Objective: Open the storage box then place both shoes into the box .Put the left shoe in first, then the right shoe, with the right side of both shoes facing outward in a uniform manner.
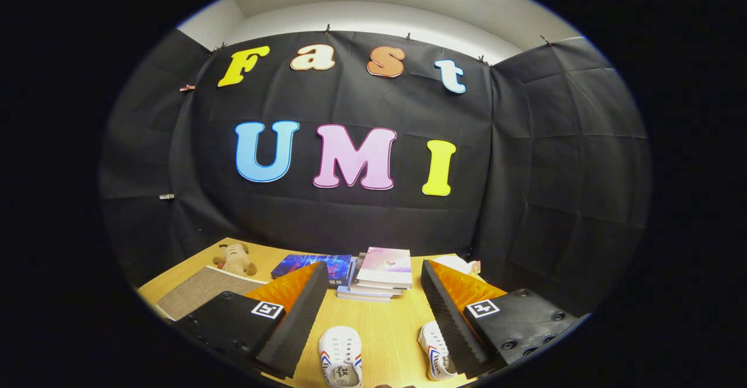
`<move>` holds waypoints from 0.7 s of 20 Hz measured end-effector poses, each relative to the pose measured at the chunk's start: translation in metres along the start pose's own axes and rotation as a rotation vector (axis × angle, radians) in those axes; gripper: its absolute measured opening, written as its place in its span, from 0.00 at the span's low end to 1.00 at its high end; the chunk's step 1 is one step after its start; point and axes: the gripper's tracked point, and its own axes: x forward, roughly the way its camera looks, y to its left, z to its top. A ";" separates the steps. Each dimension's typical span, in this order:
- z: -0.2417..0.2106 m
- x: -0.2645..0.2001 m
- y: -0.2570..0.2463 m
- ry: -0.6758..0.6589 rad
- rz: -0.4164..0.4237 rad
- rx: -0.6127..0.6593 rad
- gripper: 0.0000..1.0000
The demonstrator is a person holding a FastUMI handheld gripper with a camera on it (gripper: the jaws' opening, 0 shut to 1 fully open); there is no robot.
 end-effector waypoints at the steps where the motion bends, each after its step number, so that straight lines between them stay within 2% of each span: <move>1: -0.001 0.000 0.003 0.004 0.008 0.004 0.97; 9: -0.008 0.002 0.011 0.039 0.020 0.007 0.97; 14: -0.021 0.001 0.026 0.090 0.127 0.046 0.97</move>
